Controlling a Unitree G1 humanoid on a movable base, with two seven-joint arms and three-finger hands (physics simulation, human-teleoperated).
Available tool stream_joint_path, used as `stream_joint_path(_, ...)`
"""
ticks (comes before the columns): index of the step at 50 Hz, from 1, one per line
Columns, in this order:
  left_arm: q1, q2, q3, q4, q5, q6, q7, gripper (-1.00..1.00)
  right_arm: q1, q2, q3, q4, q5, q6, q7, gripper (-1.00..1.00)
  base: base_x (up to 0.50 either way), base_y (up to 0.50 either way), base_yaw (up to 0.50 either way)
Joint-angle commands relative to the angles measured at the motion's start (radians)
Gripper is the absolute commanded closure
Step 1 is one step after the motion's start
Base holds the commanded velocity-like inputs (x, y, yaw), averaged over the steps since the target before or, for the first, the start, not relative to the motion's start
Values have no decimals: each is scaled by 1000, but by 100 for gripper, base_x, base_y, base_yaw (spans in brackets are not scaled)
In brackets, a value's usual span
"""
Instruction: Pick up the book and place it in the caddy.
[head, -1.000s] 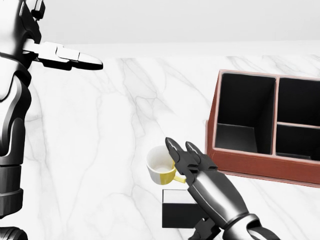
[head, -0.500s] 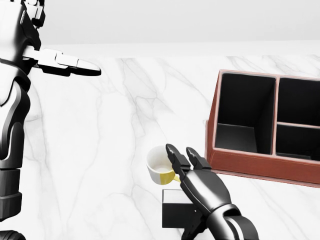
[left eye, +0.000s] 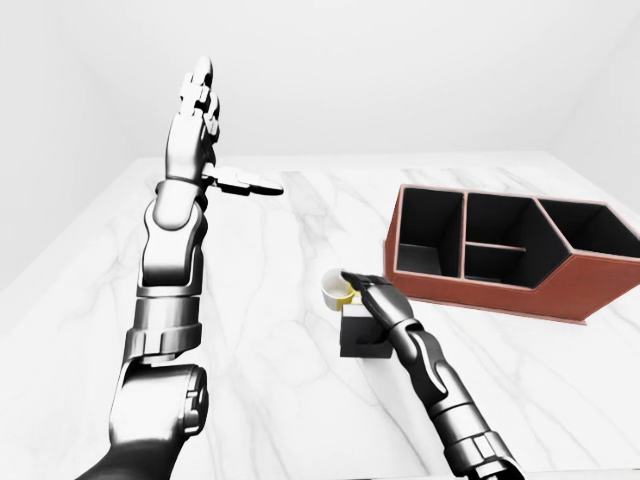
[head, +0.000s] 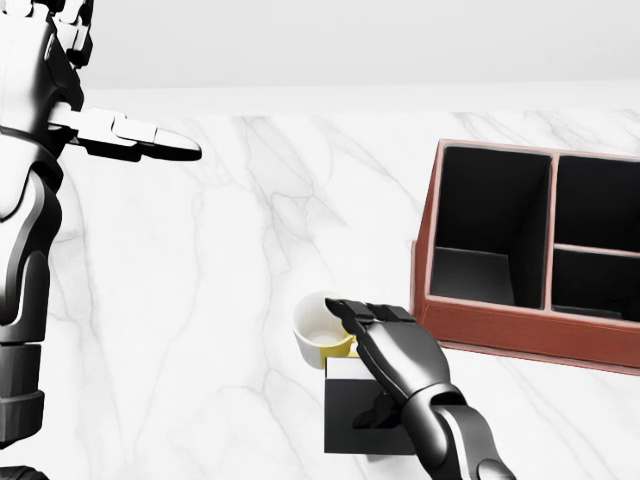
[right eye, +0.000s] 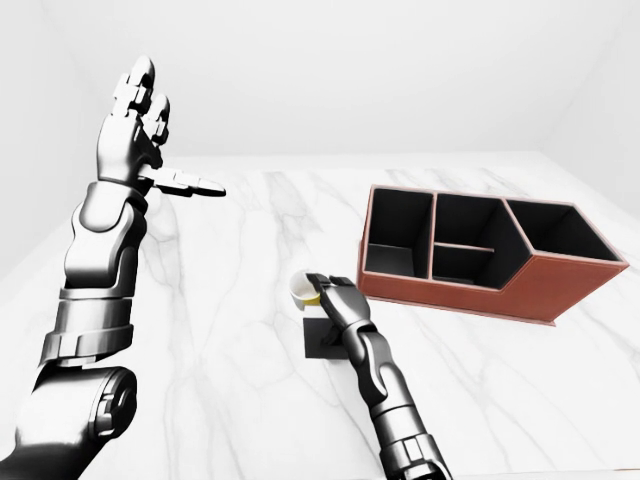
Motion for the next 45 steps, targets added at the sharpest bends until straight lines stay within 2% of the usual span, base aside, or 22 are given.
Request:
stream_joint_path(1, 6, 0, 1, 0, 1, 0, 0, -100, 80, -2, 21, 68, -47, 0, -9, 100, 0, 0, 0)
stream_joint_path(27, 7, -3, -2, -6, 6, 0, -2, -100, 90, -3, 9, 12, -33, 0, 10, 100, 0, 0, 0)
stream_joint_path(38, 12, -4, -3, 16, 18, 0, -4, -100, 150, -5, 2, -125, 28, 0, 115, 100, 0, 0, 0)
stream_joint_path(45, 8, -3, -1, 29, 16, 0, -2, -100, 207, -18, -24, -283, 73, 0, 221, 100, 0, 0, 0)
